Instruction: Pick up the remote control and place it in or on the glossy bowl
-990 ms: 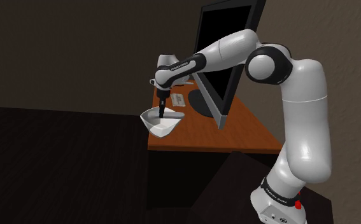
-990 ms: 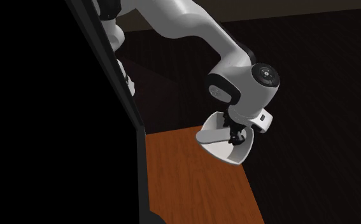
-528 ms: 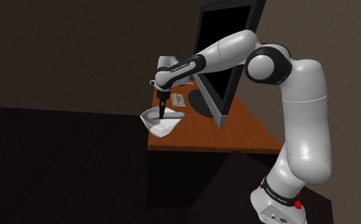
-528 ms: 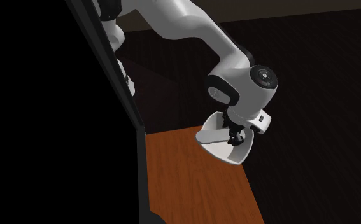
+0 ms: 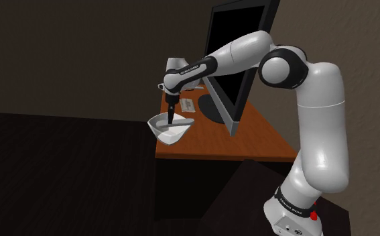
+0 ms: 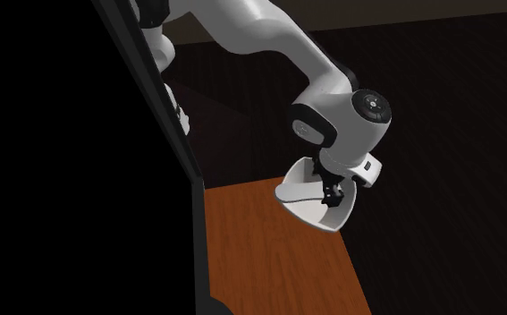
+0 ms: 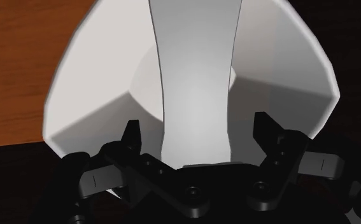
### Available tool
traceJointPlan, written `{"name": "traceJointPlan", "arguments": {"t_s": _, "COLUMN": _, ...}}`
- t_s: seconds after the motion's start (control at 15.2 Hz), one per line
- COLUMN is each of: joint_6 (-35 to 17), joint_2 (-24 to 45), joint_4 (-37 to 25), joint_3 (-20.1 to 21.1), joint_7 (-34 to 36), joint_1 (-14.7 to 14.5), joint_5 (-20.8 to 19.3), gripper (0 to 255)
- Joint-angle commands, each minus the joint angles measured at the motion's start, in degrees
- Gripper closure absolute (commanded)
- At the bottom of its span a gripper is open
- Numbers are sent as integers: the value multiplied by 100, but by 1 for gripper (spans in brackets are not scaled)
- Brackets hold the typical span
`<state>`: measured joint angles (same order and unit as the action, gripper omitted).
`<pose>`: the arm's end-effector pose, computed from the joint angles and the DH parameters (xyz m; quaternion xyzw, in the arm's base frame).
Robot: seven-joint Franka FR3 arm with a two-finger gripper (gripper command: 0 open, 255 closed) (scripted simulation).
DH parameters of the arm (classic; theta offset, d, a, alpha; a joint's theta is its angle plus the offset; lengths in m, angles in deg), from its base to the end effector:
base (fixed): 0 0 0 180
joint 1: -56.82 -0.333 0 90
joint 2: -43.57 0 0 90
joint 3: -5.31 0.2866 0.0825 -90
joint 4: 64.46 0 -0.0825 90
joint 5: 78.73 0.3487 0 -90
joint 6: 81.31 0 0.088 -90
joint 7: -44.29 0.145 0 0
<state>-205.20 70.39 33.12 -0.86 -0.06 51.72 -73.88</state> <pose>0.6243 -0.0011 0.2783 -0.9360 -0.3519 -0.0016 0.0110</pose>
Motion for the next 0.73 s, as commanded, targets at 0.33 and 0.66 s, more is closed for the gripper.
{"name": "traceJointPlan", "arguments": {"t_s": 0.33, "joint_6": 520, "joint_2": -262, "joint_4": -260, "joint_3": -23, "joint_7": 31, "joint_1": -5, "joint_5": -45, "gripper": 0}}
{"name": "traceJointPlan", "arguments": {"t_s": 0.66, "joint_6": 520, "joint_2": -262, "joint_4": -260, "joint_3": -23, "joint_7": 31, "joint_1": -5, "joint_5": -45, "gripper": 0}}
